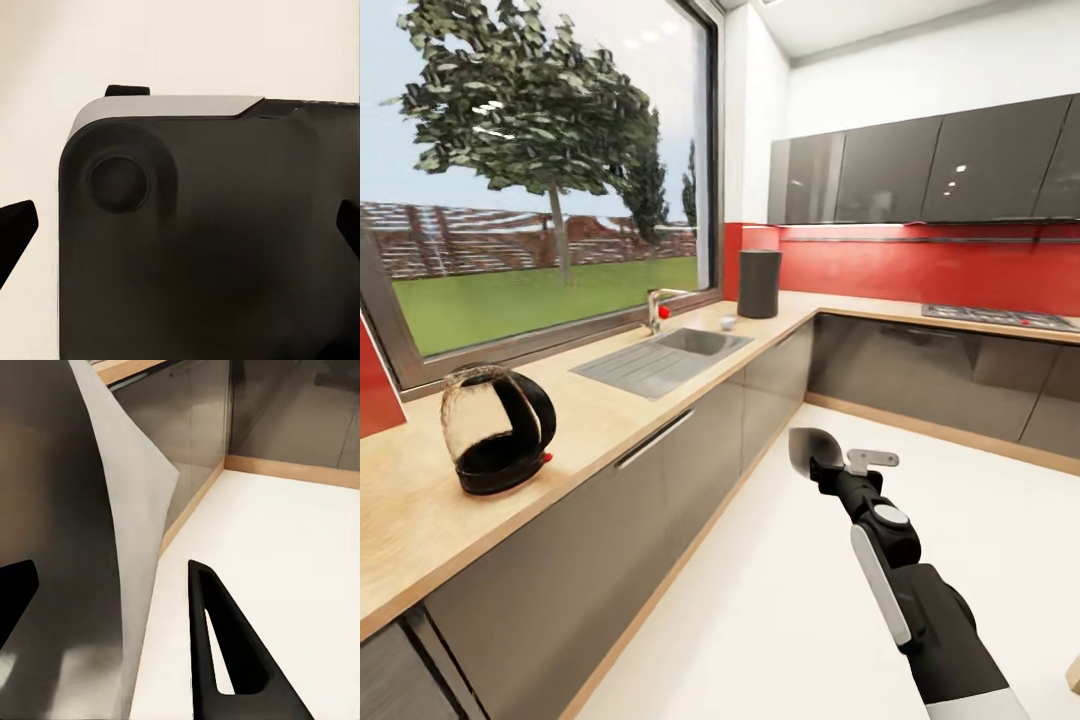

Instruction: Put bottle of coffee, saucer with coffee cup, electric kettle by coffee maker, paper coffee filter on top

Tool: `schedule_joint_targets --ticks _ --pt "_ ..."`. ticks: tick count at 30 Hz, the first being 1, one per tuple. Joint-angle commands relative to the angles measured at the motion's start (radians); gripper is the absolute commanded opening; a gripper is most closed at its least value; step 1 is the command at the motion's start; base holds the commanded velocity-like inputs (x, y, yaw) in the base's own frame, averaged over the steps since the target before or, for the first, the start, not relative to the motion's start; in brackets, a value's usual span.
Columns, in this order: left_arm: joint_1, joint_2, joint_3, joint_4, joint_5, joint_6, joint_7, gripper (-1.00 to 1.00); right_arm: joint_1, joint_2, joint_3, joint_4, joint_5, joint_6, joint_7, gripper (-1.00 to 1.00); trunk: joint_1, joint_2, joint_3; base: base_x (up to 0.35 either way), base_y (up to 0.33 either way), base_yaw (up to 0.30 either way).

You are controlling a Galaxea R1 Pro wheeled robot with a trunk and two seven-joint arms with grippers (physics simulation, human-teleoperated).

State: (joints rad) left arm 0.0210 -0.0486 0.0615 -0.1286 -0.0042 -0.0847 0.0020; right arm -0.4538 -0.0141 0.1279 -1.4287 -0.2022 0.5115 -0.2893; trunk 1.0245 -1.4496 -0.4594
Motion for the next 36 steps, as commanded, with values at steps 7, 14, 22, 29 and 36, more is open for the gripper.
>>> schedule_joint_targets --ticks 7,14,22,29,36 --pt "0.000 -0.001 0.006 -0.002 0.000 -0.001 0.000 1.00 -0.001 -0.001 0.004 0.001 -0.012 0.002 -0.009 -1.00 0.001 0.000 -0.001 0.317 -0.129 -0.029" --pt "0.000 -0.001 0.006 -0.003 0.001 -0.002 0.000 1.00 0.000 -0.001 0.004 0.001 -0.013 0.002 -0.008 -1.00 0.001 0.000 -0.002 0.326 -0.104 -0.240" --pt "0.000 -0.001 0.005 -0.004 0.001 -0.001 0.000 1.00 0.000 0.000 0.004 0.001 -0.013 0.002 -0.008 -1.00 0.001 0.000 -0.007 0.327 -0.098 -0.273" --pt "0.000 -0.001 0.005 -0.004 0.000 -0.002 0.001 1.00 -0.001 0.000 0.004 0.001 -0.013 0.002 -0.009 -1.00 0.001 0.000 -0.012 0.327 -0.098 -0.262" --pt "0.000 -0.001 0.005 -0.005 0.001 -0.005 0.000 1.00 0.000 0.000 0.004 0.001 -0.014 0.002 -0.010 -1.00 0.001 0.000 -0.019 0.327 -0.098 -0.164"
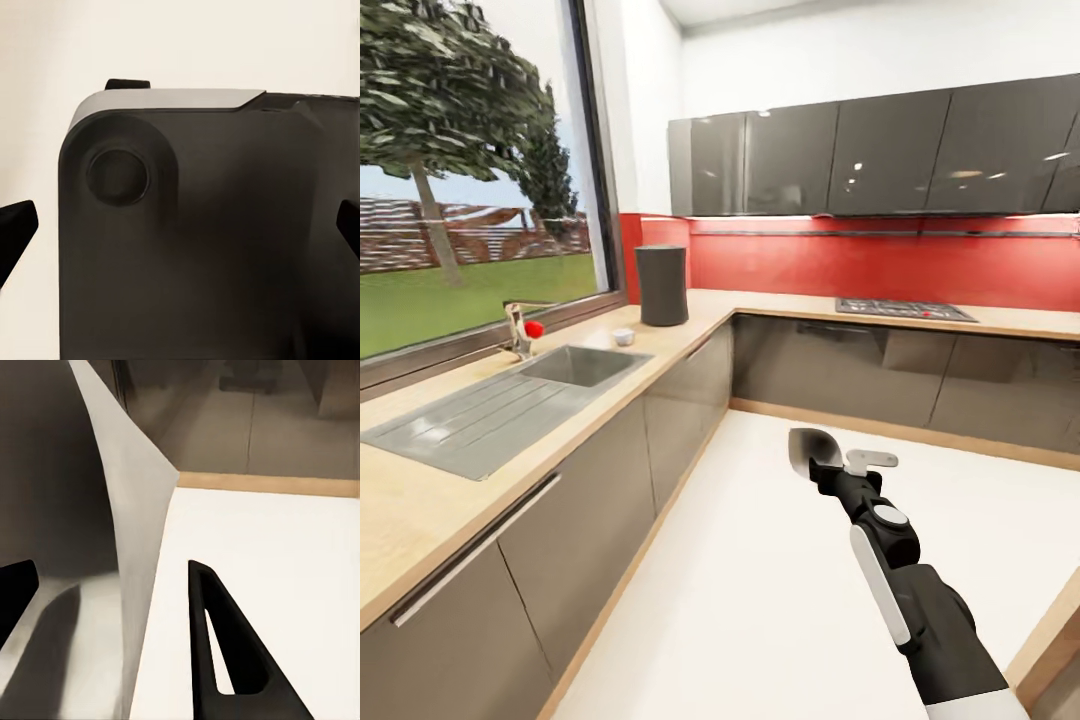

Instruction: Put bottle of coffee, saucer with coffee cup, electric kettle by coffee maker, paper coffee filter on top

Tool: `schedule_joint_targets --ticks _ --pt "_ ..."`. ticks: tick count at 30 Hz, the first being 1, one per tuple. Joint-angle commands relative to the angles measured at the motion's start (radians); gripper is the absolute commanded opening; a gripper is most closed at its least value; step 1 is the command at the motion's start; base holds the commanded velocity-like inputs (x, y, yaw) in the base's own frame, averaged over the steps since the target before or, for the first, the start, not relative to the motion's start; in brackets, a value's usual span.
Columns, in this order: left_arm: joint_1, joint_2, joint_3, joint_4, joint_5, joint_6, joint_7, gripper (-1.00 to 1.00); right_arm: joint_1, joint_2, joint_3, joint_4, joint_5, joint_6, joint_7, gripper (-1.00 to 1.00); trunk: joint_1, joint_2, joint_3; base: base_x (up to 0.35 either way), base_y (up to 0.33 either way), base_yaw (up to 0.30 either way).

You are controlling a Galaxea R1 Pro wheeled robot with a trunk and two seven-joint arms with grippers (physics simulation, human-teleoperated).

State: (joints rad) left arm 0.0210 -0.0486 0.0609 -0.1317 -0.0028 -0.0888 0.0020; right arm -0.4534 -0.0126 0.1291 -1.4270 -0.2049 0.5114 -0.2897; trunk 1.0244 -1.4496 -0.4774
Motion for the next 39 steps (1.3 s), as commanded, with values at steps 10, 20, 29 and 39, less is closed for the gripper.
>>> schedule_joint_targets --ticks 10,20,29,39 --pt "0.000 -0.001 0.007 -0.001 0.000 -0.002 0.000 1.00 -0.001 -0.001 0.003 -0.001 -0.011 0.002 -0.009 -1.00 0.001 0.000 -0.002 0.327 -0.098 -0.014" --pt "0.000 -0.001 0.007 -0.001 0.000 -0.002 0.000 1.00 -0.001 -0.001 0.003 -0.001 -0.011 0.002 -0.009 -1.00 0.001 0.000 -0.002 0.327 -0.097 -0.001" --pt "0.000 -0.001 0.007 -0.001 0.000 -0.002 0.000 1.00 -0.001 -0.001 0.003 -0.001 -0.011 0.002 -0.009 -1.00 0.001 0.000 -0.002 0.328 -0.092 0.000" --pt "0.000 -0.001 0.007 -0.001 0.000 -0.002 0.000 1.00 -0.001 -0.001 0.003 -0.003 -0.011 0.001 -0.008 -1.00 0.001 0.000 -0.002 0.332 -0.085 0.000"
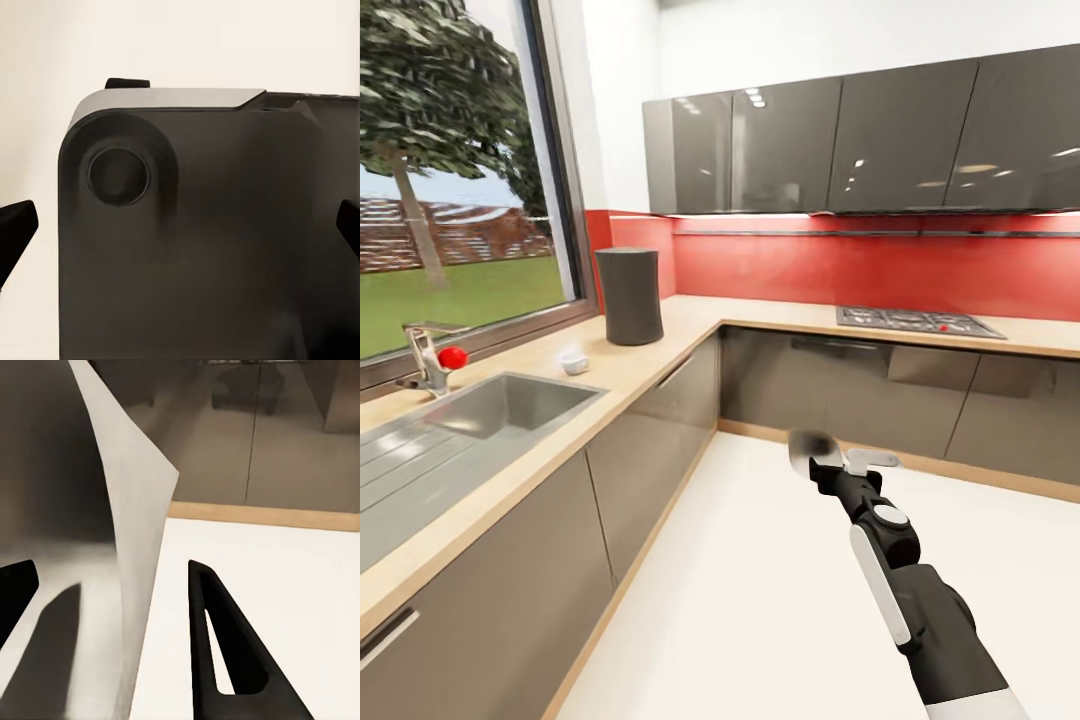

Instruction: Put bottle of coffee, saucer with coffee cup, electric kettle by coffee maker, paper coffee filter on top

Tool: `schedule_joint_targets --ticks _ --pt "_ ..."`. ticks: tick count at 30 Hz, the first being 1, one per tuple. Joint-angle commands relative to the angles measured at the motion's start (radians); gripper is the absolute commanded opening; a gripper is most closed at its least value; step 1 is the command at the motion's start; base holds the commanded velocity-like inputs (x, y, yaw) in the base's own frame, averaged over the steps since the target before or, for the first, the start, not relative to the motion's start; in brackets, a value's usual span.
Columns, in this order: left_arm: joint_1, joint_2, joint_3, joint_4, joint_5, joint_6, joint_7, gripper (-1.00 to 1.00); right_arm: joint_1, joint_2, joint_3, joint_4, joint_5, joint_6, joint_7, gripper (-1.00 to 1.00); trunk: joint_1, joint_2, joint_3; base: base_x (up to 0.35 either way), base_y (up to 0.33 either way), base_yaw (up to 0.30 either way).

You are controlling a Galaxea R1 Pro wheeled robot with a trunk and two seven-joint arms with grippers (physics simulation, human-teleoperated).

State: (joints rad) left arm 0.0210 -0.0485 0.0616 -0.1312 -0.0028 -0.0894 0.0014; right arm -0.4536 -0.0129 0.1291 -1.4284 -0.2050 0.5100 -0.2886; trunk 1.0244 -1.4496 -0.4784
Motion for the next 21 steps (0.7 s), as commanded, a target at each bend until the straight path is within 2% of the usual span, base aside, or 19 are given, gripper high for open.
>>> schedule_joint_targets --ticks 1,21 --pt "0.000 -0.001 0.006 -0.002 0.000 -0.001 0.000 1.00 -0.001 -0.001 0.003 -0.001 -0.011 0.002 -0.009 -1.00 0.001 0.000 -0.001 0.334 -0.079 0.000" --pt "0.000 -0.001 0.006 -0.002 0.001 -0.001 0.000 1.00 -0.001 -0.002 0.003 -0.003 -0.011 0.002 -0.009 -1.00 0.001 0.000 -0.001 0.335 -0.083 0.000"
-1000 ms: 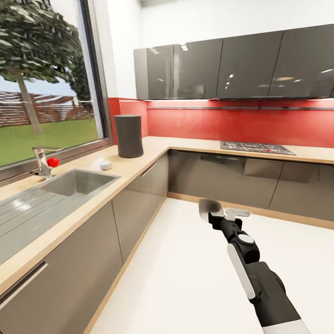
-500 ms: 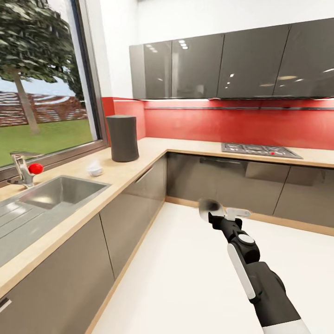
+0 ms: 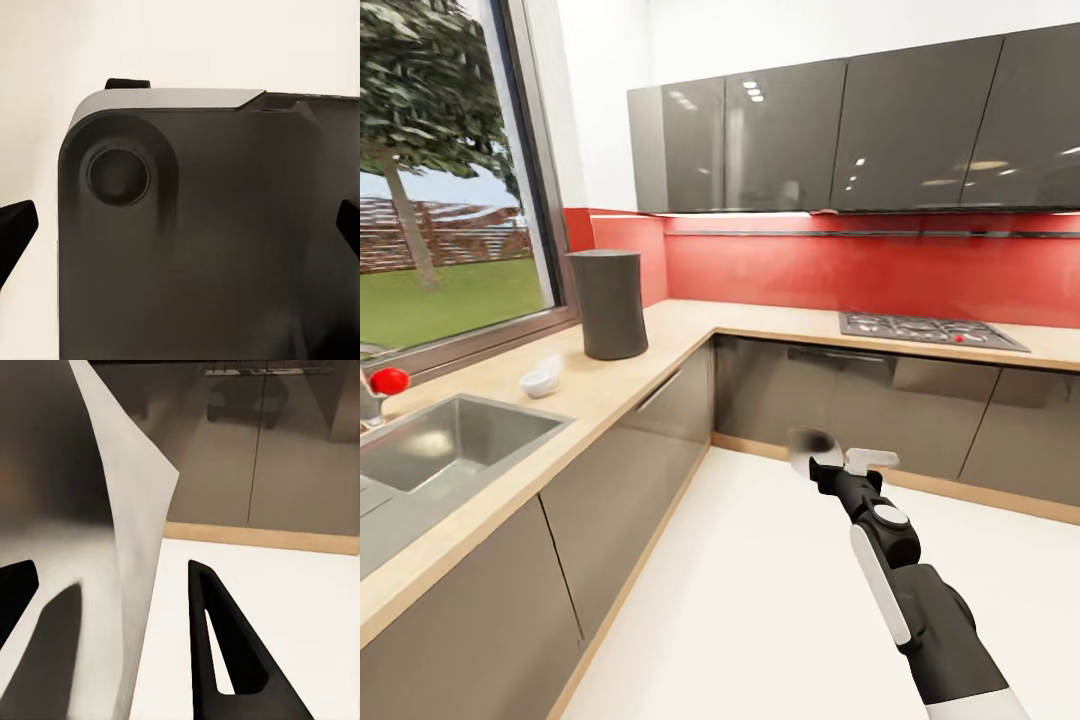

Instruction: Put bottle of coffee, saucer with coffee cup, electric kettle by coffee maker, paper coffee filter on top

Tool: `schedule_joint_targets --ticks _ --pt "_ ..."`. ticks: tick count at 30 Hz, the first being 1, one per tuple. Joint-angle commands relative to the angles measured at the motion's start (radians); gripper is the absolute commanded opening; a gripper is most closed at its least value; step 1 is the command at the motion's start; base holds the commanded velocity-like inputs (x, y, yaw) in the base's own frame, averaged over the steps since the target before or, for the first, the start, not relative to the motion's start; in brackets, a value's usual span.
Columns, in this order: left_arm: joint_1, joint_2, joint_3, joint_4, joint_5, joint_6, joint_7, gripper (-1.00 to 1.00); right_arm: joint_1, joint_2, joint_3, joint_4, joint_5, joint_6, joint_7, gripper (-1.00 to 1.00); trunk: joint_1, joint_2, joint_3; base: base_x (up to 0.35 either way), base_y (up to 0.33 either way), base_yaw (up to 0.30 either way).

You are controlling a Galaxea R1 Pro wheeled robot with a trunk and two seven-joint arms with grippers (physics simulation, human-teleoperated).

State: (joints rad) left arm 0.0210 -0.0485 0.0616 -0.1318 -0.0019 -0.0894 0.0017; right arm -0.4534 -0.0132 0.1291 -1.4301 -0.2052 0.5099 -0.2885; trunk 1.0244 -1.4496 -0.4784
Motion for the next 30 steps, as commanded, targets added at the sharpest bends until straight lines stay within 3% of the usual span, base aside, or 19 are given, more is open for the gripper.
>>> schedule_joint_targets --ticks 1,30 --pt "0.000 -0.001 0.006 -0.002 0.000 -0.001 0.000 1.00 -0.001 -0.001 0.003 -0.001 -0.011 0.002 -0.009 -1.00 0.001 0.000 -0.001 0.335 -0.133 0.000" --pt "0.000 -0.001 0.006 -0.002 0.001 -0.001 0.000 1.00 -0.001 -0.001 0.003 -0.003 -0.011 0.002 -0.011 -1.00 0.001 0.000 -0.001 0.335 -0.158 0.000"
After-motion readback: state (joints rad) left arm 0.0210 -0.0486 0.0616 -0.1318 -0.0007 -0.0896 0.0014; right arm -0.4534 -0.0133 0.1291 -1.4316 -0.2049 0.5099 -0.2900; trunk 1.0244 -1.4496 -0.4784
